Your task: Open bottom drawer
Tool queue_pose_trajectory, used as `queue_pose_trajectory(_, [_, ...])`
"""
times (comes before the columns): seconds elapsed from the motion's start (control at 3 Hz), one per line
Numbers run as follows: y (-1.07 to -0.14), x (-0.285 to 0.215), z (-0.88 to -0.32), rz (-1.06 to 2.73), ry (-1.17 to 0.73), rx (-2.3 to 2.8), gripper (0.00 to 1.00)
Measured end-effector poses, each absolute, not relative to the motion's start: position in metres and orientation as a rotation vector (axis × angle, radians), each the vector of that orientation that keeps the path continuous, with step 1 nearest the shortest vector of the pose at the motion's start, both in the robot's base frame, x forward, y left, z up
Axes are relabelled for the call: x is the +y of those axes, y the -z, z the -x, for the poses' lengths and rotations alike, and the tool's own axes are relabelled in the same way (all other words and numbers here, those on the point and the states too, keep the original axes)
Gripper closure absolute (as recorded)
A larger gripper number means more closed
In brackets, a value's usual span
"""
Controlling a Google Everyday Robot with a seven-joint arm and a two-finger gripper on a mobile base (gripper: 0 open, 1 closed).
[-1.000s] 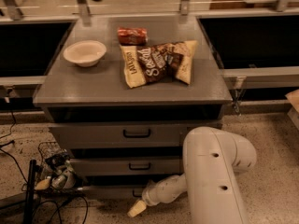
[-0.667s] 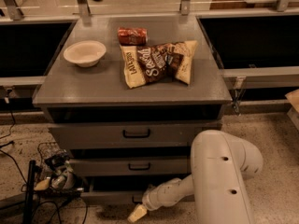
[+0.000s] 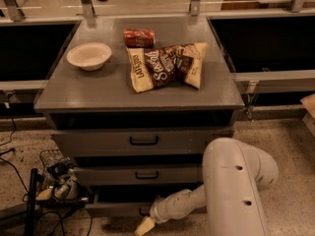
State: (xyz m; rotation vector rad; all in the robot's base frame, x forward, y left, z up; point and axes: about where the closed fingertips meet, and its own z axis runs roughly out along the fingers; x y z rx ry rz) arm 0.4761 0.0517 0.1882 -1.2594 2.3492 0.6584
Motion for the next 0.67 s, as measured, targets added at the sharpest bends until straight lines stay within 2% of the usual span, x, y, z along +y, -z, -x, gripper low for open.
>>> queue_pose_trajectory(0.67, [-0.1871,0.0517,-0.4599,1.268,-0.689,2.343,0.0])
